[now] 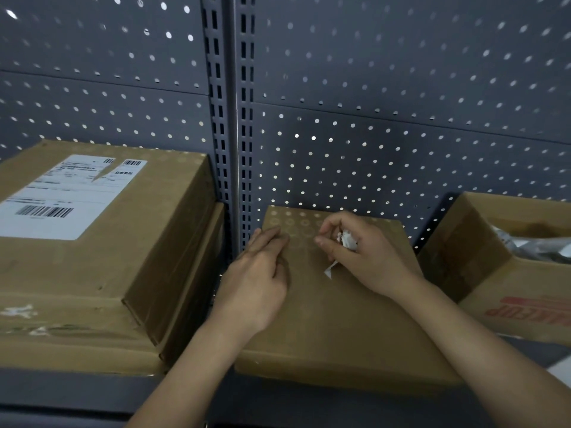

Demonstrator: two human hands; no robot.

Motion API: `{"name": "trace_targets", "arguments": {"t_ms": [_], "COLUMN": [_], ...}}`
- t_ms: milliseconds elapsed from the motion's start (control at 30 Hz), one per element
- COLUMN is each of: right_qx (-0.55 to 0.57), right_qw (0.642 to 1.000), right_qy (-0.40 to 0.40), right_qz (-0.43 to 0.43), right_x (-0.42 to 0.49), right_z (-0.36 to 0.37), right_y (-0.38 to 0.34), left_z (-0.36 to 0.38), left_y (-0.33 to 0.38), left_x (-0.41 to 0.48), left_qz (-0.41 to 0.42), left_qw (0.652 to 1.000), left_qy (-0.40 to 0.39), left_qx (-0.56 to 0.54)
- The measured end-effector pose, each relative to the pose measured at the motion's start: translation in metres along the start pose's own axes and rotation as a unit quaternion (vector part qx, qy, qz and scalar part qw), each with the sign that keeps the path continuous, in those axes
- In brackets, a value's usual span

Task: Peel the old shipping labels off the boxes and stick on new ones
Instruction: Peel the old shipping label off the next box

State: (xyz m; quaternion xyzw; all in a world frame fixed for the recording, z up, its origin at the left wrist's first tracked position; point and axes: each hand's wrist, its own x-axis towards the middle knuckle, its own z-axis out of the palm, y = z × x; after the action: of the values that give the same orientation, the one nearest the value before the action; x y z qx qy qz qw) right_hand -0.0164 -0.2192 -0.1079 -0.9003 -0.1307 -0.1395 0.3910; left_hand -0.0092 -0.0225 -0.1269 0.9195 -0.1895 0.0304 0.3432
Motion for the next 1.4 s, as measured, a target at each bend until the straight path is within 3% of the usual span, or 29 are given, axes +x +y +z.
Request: {"name": "trace_targets", "arguments": {"t_ms": [200,333,467,700,833,967,1167,1400], "right_qx": [0.041,0.023,0.072,-0.043,-0.044,0.043,0.076,-0.035], "right_qw": [0.991,0.995,0.988,0.992,0.994,0.990,0.977,0.961], "right_qy": [0.120,0.087,0.091,0.027,0.009,0.069,0.173,0.239], "right_qz": [0.039,0.035,0.098,0.118,0.102,0.113,0.103,0.136], "right_x": [-0.003,-0.003,0.000,-0.011,-0.024,-0.037,-0.062,-0.095], "right_z": [-0.011,-0.012,-0.012,-0.016,-0.022,-0.028,-0.046,-0.074], "right_y": [-0.007,-0.013,-0.002,-0.008,-0.016,-0.023,-0.041,-0.045], "left_z": [-0.002,-0.003,-0.003,-0.008,-0.012,-0.019,-0.014,0.007], "left_y": [-0.001,0.001,0.001,0.008,0.017,0.023,0.038,0.068], "left_x": [-0.002,-0.002,-0.001,-0.002,-0.002,0.002,0.006,0.006], "left_qz": [0.003,0.002,0.000,-0.005,0.006,0.034,0.078,0.136], "left_qw": [1.000,1.000,1.000,1.000,0.997,0.993,0.994,0.985], "left_qy": [-0.005,-0.009,-0.007,-0.023,-0.035,-0.029,-0.058,-0.108], "left_qx": [-0.006,-0.009,-0.011,0.021,0.062,0.106,0.051,-0.018]}}
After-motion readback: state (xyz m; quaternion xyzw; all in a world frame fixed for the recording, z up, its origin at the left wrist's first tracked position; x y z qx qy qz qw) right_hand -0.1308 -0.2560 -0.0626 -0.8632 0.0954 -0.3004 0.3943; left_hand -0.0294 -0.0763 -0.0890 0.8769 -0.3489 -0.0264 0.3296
